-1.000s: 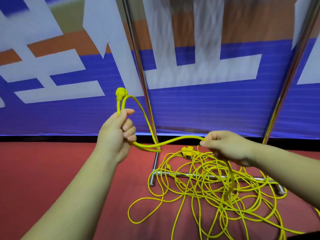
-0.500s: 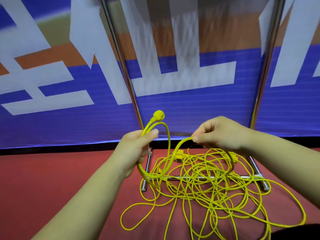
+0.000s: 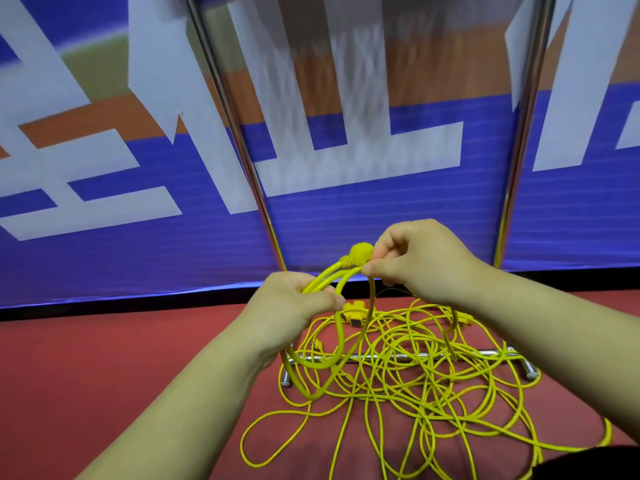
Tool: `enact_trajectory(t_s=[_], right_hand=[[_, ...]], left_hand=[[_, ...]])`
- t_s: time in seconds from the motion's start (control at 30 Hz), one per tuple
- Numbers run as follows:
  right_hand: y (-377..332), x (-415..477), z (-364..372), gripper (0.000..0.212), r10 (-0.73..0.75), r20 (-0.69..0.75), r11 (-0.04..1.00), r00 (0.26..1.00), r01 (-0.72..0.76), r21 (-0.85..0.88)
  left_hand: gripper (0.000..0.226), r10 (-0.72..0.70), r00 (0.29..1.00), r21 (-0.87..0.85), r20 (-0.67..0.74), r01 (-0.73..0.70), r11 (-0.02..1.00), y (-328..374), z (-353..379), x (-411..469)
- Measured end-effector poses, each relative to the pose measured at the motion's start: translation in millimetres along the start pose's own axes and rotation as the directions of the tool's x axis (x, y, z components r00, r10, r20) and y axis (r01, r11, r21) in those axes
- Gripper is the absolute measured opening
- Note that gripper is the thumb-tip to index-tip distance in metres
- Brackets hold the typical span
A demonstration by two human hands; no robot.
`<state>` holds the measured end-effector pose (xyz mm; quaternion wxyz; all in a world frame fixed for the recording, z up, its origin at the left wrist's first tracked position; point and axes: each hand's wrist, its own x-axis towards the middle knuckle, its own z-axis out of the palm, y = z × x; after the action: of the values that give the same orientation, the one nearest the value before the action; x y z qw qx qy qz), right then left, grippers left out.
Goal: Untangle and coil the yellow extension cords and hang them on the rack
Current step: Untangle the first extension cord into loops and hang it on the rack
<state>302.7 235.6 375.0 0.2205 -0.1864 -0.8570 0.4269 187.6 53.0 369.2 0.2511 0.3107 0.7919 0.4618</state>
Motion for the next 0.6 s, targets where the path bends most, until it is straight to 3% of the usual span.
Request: enact_trajectory(t_s=[0.1,0.17,0.23,0.4,0.47,0.6], right_hand=[[8.1,3.4,-3.3,0.020,0.019,0.186,0.934,0.982,-0.084,0.349],[21.0,6.0,-3.5,0.014,0.006,0.310,0.900,0.951,-0.140,0.413],[35.4,9.1,0.0,0.010,0.008,0.395,0.868,0.918,-0.203,0.454],[58.4,9.0,6.0,0.020,0.060,0.603,0.917,0.795,-0.283,0.281],[62.6,9.9,6.9,0.013,0.083,0.616,0.944,0.783,-0.260,0.204],[63.0,9.2,9.0,0.014,0.172,0.573,0.909,0.801,-0.353,0.221]], left_hand=[[0.025,0.048,0.991,-0.186,-0.125,-0.071,0.980,13.3,-12.2,-1.4],[0.028,0.056,0.979,-0.345,-0.196,-0.122,0.930,20.1,-29.6,-1.7],[0.012,0.067,0.964,-0.446,-0.257,-0.180,0.876,24.8,-46.0,-3.5],[0.017,0.026,0.951,-0.489,-0.309,-0.182,0.853,13.5,-58.9,-2.2],[0.020,0.016,0.950,-0.478,-0.311,-0.170,0.862,9.0,-58.7,-1.3],[0.018,-0.049,0.920,-0.478,-0.388,-0.155,0.864,-3.5,-65.0,4.6]])
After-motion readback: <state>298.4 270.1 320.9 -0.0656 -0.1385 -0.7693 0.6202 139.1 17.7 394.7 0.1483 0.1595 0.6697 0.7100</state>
